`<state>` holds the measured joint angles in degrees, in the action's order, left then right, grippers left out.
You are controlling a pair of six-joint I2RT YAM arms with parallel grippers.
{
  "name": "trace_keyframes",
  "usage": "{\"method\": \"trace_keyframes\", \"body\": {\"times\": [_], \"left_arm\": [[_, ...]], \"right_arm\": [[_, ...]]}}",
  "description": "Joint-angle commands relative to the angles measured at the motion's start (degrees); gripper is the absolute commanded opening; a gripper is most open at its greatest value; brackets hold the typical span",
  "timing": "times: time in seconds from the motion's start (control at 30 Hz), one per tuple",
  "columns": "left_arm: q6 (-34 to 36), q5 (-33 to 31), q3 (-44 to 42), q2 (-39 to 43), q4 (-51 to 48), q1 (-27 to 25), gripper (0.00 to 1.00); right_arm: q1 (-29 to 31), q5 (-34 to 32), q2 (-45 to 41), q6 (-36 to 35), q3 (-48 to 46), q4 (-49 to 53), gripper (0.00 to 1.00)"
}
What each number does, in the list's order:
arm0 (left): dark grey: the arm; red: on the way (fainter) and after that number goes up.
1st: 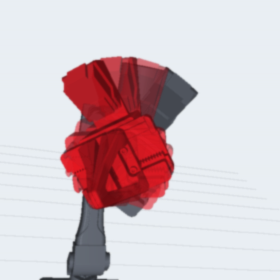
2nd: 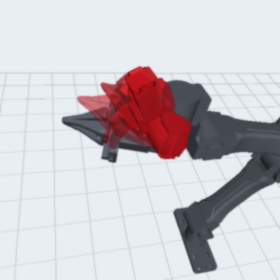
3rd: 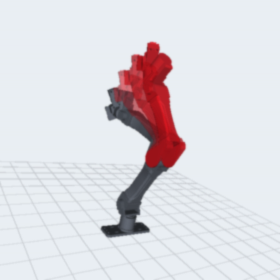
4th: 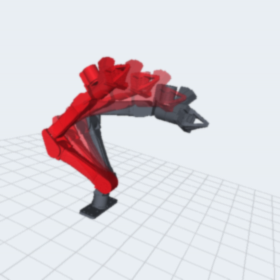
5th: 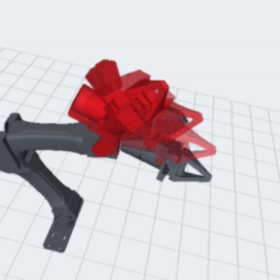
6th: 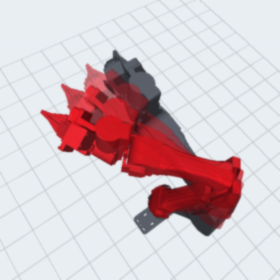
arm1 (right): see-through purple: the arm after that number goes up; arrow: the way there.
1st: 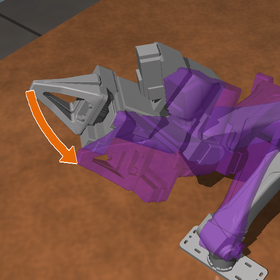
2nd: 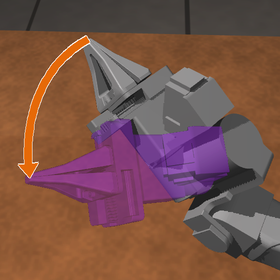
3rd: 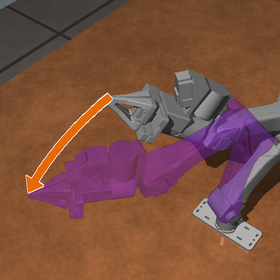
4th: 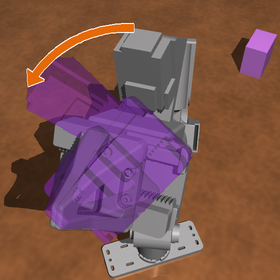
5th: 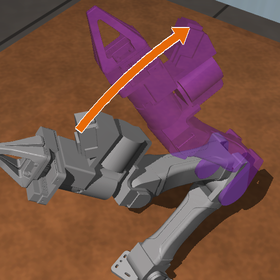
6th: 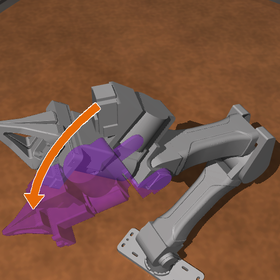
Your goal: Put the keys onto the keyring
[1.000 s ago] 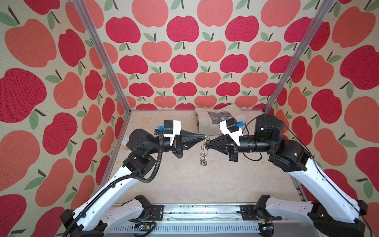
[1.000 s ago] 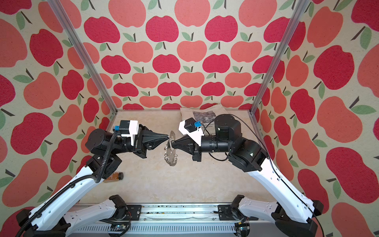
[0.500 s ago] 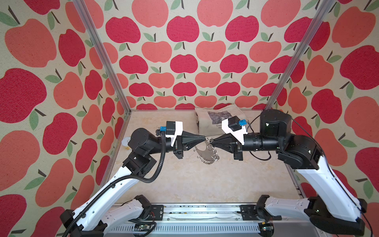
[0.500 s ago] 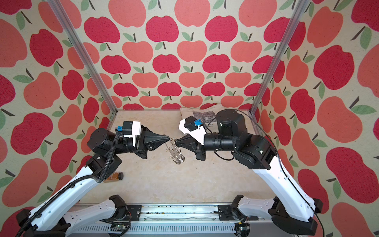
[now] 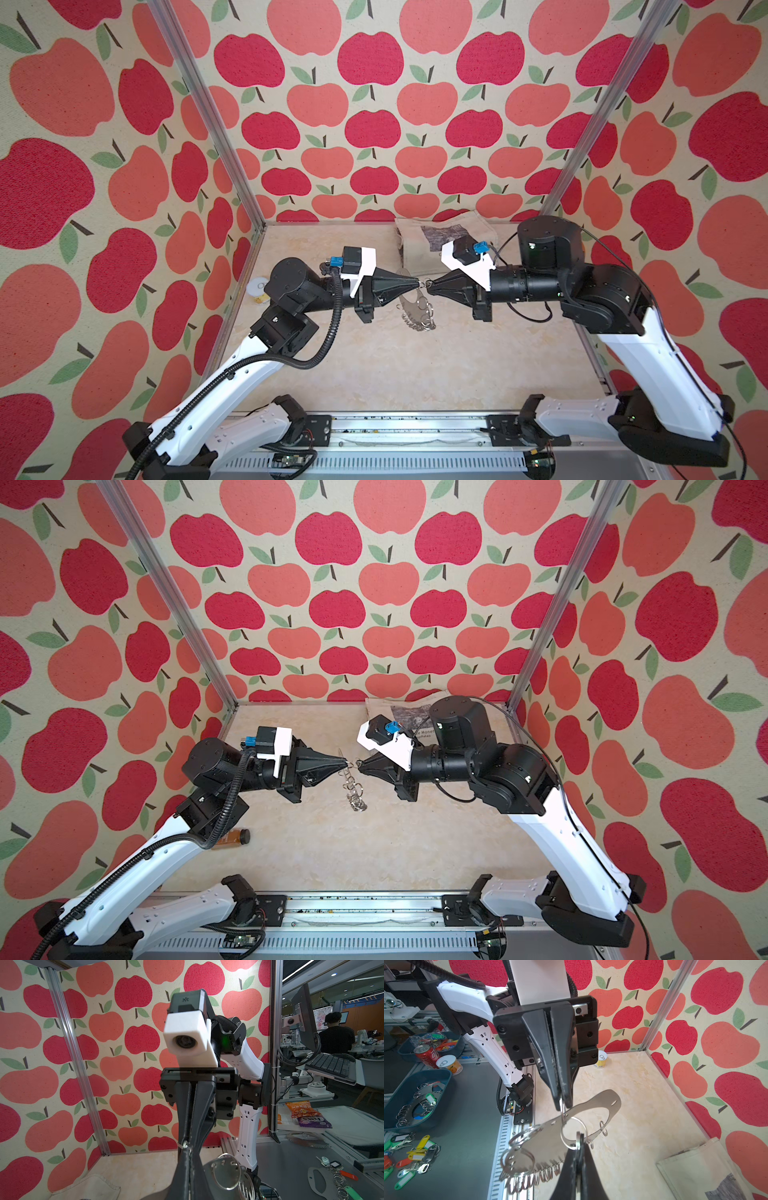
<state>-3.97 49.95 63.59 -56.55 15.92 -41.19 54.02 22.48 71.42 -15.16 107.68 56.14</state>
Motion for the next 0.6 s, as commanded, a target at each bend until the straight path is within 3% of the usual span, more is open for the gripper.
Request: {"method": "trace_keyframes", "body": {"times": [0.0,0.57], "left_arm": [[1.17,0.58,1.84,0.57,0.69,-0.36,0.00],[2.89,0.43,2.50,0.08,-1.93,-0.93,0.00]], "right_arm": [[0.39,-1.92,0.59,-1.84,2.53,2.95,0.00],[1.22,-2.42,4.29,-4.09,8.56,7.16,0.00]]}}
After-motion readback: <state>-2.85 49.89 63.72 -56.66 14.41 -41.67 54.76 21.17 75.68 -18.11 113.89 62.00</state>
